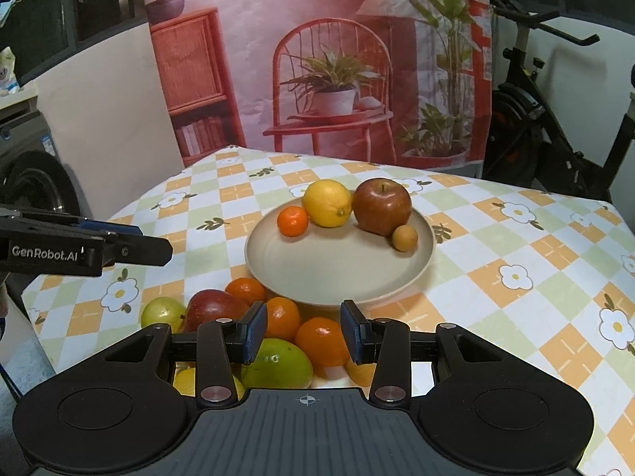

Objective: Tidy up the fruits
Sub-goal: 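Move the right gripper to the large green fruit and close on it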

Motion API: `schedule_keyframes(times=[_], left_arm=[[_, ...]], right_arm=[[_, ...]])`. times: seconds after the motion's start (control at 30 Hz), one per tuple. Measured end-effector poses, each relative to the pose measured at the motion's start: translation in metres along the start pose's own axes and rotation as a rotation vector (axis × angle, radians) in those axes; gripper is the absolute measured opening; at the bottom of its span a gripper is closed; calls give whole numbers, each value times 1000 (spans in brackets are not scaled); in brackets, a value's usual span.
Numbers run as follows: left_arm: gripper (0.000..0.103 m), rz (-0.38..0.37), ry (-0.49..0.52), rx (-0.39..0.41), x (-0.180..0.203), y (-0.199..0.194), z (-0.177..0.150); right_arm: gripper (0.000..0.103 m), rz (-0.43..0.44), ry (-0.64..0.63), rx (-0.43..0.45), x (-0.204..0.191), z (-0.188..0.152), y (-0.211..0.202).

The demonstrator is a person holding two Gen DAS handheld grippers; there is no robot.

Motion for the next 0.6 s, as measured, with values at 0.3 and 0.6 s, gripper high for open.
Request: schedule_keyframes(times=[0.3, 0.6], left_arm=[[46, 14, -40, 2, -18, -2, 0], [46, 18, -45, -8, -21, 1, -4]], right_arm=[[38, 22, -25, -15, -10, -3, 3], [39, 8, -21, -17, -4, -6, 3]])
Point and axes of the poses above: each gripper's, at about its wrist camera, not at the fingertips, and y roughly the way its jaws point, x to its right, z to its top, the point moved 9 cm from there along y, roughly the way its jaws point, and after that the axes turned 5 degrees about -x, right-handed, at the moved point
